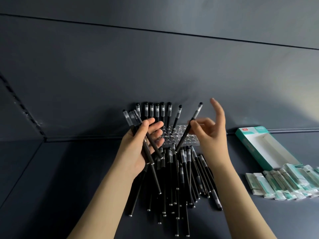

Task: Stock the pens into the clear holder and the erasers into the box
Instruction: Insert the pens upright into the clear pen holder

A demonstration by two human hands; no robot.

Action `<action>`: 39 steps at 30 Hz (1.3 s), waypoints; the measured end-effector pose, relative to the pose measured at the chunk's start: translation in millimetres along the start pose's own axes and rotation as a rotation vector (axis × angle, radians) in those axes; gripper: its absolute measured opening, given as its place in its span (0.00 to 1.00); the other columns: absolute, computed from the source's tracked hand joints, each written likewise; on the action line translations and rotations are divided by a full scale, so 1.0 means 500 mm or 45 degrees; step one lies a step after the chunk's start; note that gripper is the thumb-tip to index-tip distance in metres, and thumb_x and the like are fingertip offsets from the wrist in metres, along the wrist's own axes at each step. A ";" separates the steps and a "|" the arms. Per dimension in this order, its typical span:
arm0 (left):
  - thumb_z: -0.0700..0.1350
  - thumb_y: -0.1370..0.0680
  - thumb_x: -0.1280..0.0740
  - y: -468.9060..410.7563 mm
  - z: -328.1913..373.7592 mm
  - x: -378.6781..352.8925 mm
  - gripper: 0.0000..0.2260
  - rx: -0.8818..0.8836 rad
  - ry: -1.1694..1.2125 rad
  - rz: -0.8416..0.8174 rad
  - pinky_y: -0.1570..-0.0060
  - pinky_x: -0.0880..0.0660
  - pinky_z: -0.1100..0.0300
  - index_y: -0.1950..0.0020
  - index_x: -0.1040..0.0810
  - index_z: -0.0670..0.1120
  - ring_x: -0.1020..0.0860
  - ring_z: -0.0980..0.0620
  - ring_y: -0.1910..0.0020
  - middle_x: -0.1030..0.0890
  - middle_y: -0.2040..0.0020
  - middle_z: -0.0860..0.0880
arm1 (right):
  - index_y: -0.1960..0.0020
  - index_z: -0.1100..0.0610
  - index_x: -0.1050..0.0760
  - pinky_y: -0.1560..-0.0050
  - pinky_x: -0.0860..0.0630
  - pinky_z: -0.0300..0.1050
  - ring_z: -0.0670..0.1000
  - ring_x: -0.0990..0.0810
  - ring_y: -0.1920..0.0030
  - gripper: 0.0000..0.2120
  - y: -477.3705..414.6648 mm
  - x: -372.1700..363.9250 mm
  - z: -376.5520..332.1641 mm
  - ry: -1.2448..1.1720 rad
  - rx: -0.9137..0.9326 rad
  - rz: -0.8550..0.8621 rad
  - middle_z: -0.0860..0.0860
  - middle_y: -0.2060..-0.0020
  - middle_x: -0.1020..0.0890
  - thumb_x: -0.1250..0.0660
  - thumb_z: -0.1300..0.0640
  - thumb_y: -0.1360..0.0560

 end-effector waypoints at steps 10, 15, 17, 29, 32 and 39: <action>0.42 0.18 0.38 -0.007 -0.022 0.003 0.12 0.142 -0.202 -0.096 0.72 0.30 0.68 0.37 0.23 0.42 0.28 0.58 0.68 0.17 0.56 0.49 | 0.26 0.43 0.42 0.53 0.27 0.31 0.47 0.18 0.58 0.35 -0.049 0.018 -0.008 0.450 0.330 0.207 0.49 0.56 0.22 0.34 0.68 0.23; 0.42 0.18 0.39 0.001 -0.025 -0.007 0.12 0.127 -0.319 -0.217 0.66 0.29 0.67 0.37 0.22 0.47 0.28 0.58 0.65 0.17 0.55 0.49 | 0.32 0.43 0.36 0.53 0.30 0.26 0.43 0.19 0.55 0.28 -0.055 -0.002 0.000 0.545 0.337 0.171 0.44 0.53 0.21 0.35 0.68 0.23; 0.42 0.18 0.39 0.002 -0.024 -0.010 0.12 0.117 -0.315 -0.242 0.66 0.29 0.67 0.37 0.22 0.47 0.28 0.58 0.66 0.18 0.58 0.50 | 0.31 0.47 0.35 0.52 0.29 0.26 0.43 0.19 0.54 0.26 -0.059 -0.007 0.006 0.583 0.343 0.145 0.43 0.53 0.22 0.35 0.68 0.23; 0.45 0.21 0.36 0.001 -0.028 -0.008 0.13 0.158 -0.242 -0.238 0.78 0.37 0.69 0.40 0.20 0.42 0.32 0.58 0.72 0.20 0.62 0.50 | 0.28 0.48 0.32 0.48 0.23 0.40 0.47 0.21 0.56 0.27 -0.065 -0.027 0.039 0.843 0.366 -0.040 0.48 0.54 0.20 0.37 0.67 0.23; 0.47 0.25 0.34 0.003 -0.026 -0.012 0.16 0.123 -0.270 -0.267 0.78 0.37 0.68 0.40 0.21 0.42 0.33 0.58 0.73 0.19 0.61 0.50 | 0.27 0.48 0.32 0.46 0.22 0.49 0.51 0.20 0.54 0.28 -0.066 -0.026 0.048 0.875 0.385 -0.118 0.51 0.53 0.20 0.37 0.67 0.22; 0.46 0.25 0.34 0.011 -0.029 -0.023 0.13 0.139 -0.226 -0.309 0.80 0.38 0.69 0.46 0.24 0.39 0.33 0.58 0.76 0.19 0.62 0.47 | 0.30 0.53 0.29 0.50 0.23 0.38 0.45 0.21 0.50 0.21 -0.044 -0.025 -0.005 0.635 0.351 -0.113 0.47 0.50 0.20 0.34 0.64 0.22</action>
Point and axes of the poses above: each hand's wrist, its own y-axis away from the middle knuckle, its own x-axis out of the back of the hand, z = x × y, the point moved 6 cm from there along -y, towards the middle knuckle
